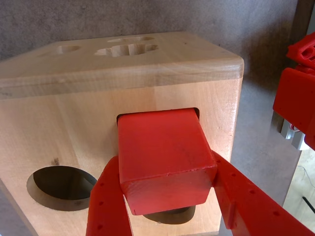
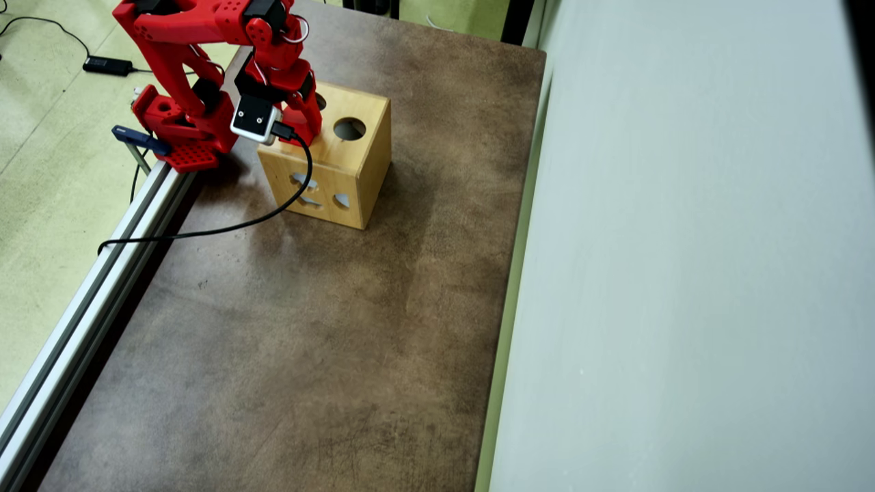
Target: Pick and place the red cube on the square hole
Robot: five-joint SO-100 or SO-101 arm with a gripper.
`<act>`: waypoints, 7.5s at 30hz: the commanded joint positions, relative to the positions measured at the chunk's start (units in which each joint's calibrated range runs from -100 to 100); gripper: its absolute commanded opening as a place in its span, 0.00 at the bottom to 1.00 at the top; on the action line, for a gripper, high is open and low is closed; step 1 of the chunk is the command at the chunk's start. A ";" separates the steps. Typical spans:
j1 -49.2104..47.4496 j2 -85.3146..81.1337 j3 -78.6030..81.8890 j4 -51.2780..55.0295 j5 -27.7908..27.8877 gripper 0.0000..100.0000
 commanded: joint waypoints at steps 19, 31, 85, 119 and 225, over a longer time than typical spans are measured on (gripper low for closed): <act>-0.28 -17.83 5.28 0.17 -0.24 0.97; -0.42 -19.44 6.18 0.09 -0.20 0.96; -0.50 -43.82 7.07 0.25 -0.20 0.96; -0.50 -43.82 7.07 0.25 -0.20 0.96; -0.50 -43.82 7.07 0.25 -0.20 0.96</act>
